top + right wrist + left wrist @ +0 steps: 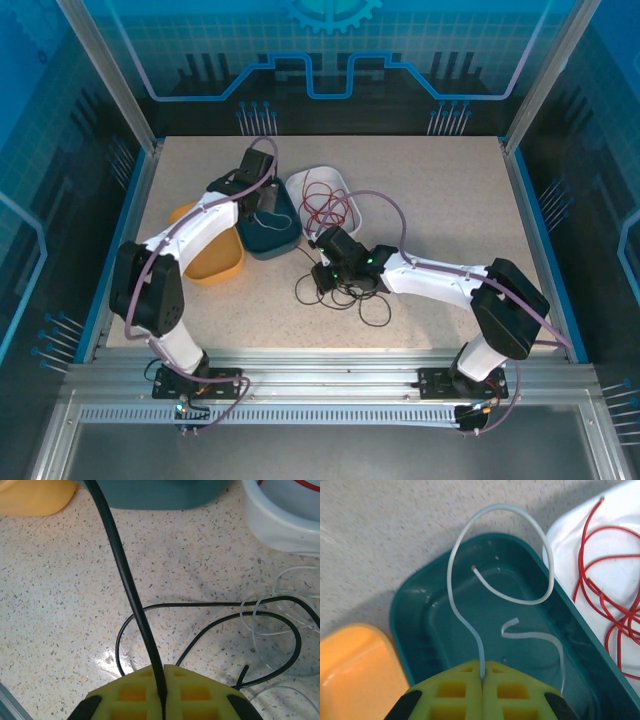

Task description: Untangle the cables

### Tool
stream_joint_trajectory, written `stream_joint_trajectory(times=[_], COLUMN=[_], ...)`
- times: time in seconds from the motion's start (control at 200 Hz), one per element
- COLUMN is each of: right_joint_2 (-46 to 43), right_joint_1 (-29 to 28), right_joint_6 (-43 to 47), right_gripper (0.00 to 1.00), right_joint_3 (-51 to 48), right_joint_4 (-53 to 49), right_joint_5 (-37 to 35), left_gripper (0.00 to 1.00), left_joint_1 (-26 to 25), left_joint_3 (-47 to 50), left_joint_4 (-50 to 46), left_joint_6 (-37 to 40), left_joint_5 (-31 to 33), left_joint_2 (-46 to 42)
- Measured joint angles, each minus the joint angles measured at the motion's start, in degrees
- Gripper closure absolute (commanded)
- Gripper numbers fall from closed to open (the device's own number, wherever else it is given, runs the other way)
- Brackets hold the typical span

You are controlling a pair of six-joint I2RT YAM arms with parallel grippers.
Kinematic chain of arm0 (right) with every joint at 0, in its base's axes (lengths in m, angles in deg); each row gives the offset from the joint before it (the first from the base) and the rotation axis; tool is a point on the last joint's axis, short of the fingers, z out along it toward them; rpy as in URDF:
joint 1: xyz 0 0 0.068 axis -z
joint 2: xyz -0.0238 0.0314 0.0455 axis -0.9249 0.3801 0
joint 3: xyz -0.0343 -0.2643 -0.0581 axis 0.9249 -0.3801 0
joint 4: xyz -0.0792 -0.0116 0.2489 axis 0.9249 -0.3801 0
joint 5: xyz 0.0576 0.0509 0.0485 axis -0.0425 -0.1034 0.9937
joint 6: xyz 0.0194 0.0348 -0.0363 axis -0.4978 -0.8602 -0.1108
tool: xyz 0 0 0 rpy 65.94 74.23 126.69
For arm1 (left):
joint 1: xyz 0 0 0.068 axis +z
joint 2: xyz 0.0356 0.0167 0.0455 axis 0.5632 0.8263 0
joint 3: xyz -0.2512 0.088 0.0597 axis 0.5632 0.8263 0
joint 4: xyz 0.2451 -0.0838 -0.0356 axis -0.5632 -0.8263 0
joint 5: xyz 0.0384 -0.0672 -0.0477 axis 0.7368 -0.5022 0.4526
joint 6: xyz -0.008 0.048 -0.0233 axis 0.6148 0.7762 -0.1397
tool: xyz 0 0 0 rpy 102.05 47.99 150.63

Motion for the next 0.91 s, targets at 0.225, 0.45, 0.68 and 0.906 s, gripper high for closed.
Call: stream_joint_trajectory(times=[0.225, 0.45, 0.68, 0.906], right_joint_2=[0.11, 0.11, 0.11, 0.13], right_joint_1=[-0.11, -0.33, -0.87, -1.09], right_joint_6=[-0.17, -0.2, -0.17, -0.33], right_gripper=[0.94, 0.94, 0.93, 0.83], right_joint_3=[0.0, 0.0, 0.0, 0.07], right_joint_4=[-0.02, 0.0, -0.02, -0.04], right_joint_5=[0.0, -0.04, -0.22, -0.31], left_gripper=[1.0, 0.84, 0.5, 0.27], left_joint_1=[0.0, 0.0, 0.0, 0.0], left_joint_3=[0.0, -1.25, -2.36, -2.45], left_joint_4=[-1.46, -2.4, -5.53, -8.44], left_joint_6=[-1.49, -1.97, -2.36, -2.69], left_joint_5=[-2.54, -4.48, -4.09, -3.23], left_joint_2=[6.84, 11.37, 12.7, 10.1])
